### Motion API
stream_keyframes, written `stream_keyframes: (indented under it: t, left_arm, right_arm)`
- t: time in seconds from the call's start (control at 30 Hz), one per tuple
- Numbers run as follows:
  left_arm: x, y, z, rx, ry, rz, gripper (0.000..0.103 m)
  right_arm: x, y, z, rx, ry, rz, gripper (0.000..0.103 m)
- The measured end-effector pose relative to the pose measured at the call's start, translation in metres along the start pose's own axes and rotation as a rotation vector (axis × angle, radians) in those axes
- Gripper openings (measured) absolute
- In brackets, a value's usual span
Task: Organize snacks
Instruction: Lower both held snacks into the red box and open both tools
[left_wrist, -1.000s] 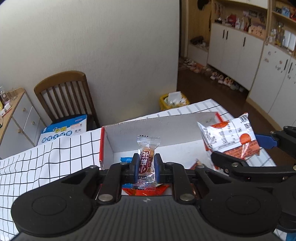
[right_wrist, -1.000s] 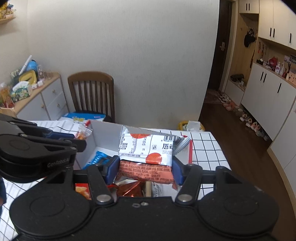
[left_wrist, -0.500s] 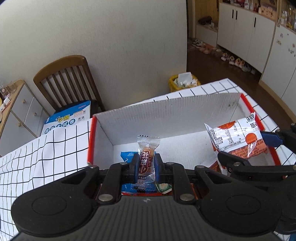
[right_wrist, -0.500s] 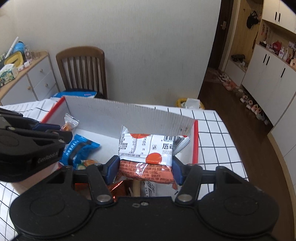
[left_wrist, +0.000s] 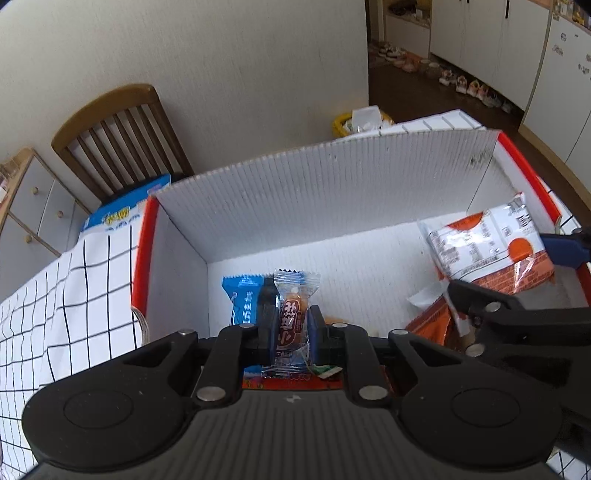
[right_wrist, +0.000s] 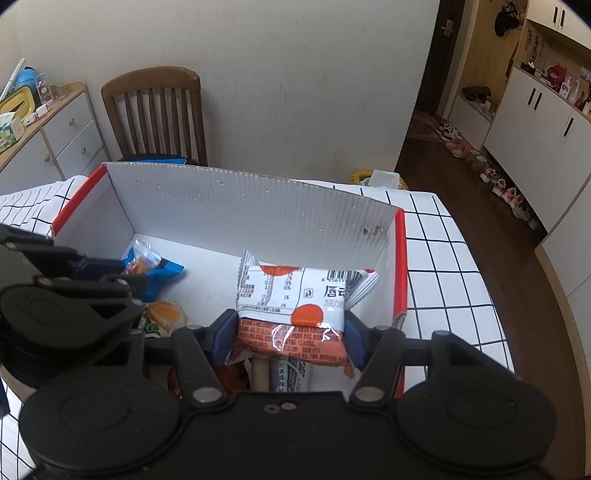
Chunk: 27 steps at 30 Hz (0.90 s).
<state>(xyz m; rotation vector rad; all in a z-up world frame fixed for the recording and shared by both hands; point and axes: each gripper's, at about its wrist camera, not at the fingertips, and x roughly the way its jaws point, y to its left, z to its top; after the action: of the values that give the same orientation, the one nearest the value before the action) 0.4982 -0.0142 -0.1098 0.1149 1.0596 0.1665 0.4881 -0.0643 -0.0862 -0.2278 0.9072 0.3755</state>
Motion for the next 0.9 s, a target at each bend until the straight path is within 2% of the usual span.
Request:
stream_keyframes:
  t: [0.17, 0.4, 0.6, 0.9]
  left_arm:
    - [0.005, -0.001, -0.002, -0.006, 0.025, -0.004, 0.016]
    - [0.001, -0.004, -0.008, -0.022, 0.022, -0.011, 0.016]
    - [-0.011, 0.002, -0.011, -0.046, 0.015, -0.031, 0.018]
    - [-0.041, 0.011, -0.021, -0.054, -0.033, -0.046, 0.02]
  right_arm:
    - [0.0, -0.006, 0.0, 0.038, 0.011, 0.011, 0.065]
    - [-0.008, -0.007, -0.006, 0.05, -0.002, -0.001, 0.066]
    - [-0.026, -0.011, -0.005, 0.081, -0.041, 0.008, 0.071]
    - [-0.059, -0.007, -0.014, 0.089, -0.079, 0.013, 0.072]
